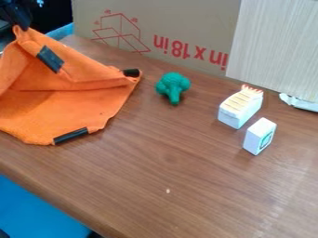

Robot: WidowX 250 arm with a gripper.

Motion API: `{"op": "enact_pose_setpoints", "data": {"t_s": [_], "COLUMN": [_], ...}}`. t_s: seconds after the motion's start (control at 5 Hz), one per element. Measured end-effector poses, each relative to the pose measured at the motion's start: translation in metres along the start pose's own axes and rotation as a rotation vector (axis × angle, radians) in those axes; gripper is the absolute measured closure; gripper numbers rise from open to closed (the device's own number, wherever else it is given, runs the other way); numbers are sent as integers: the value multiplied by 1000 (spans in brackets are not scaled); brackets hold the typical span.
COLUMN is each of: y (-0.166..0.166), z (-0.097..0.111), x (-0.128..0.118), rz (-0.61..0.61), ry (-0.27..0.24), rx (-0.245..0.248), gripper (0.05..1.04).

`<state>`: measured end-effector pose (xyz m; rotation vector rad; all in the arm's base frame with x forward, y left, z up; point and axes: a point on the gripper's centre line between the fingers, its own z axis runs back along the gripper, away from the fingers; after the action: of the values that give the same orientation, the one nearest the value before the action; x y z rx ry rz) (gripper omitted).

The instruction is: Fold the orange cloth

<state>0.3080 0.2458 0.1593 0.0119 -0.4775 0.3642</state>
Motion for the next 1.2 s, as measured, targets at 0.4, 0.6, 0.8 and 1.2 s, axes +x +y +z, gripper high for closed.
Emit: {"op": "enact_pose_setpoints", "data": {"t_s": [0.4, 0.6, 0.8, 1.2], "y": [26, 42, 60, 85], "z": [-17, -37, -65, -102], "x": [34, 44, 49, 56], "rz": [160, 237, 313, 434], "ry": [49, 105, 171, 246], "rx": [-7, 20, 54, 117], "gripper": [1034, 1034, 1034, 1014]}}
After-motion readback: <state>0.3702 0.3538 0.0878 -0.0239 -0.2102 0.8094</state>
